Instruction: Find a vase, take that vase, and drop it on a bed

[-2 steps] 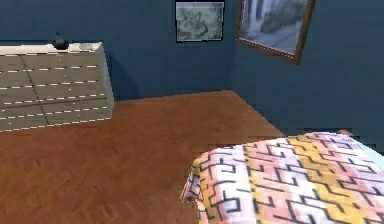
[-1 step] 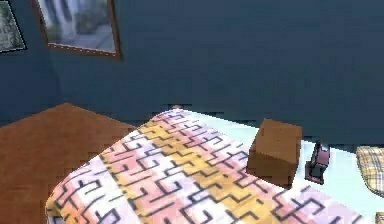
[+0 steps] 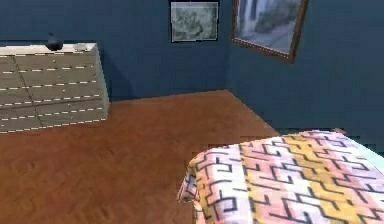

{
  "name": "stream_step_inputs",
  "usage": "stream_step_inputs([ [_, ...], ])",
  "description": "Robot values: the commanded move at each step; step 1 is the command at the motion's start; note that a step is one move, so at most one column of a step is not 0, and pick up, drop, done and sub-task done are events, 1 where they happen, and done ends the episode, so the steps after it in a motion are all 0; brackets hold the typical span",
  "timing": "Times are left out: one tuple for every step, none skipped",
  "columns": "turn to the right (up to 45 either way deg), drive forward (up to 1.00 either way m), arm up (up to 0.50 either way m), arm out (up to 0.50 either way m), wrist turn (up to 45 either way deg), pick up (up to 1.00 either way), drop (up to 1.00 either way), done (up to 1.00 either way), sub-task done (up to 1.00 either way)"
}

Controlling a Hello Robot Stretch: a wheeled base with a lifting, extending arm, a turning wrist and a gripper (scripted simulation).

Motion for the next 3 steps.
stream_step_inputs([
  [-45.0, 0.0, 0.0, 0.0, 0.0, 0.0, 0.0, 0.0, 0.0],
  [-33.0, 0.0, 0.0, 0.0, 0.0, 0.0, 0.0, 0.0, 0.0],
  [45.0, 0.0, 0.0, 0.0, 0.0, 0.0, 0.0, 0.0, 0.0],
])
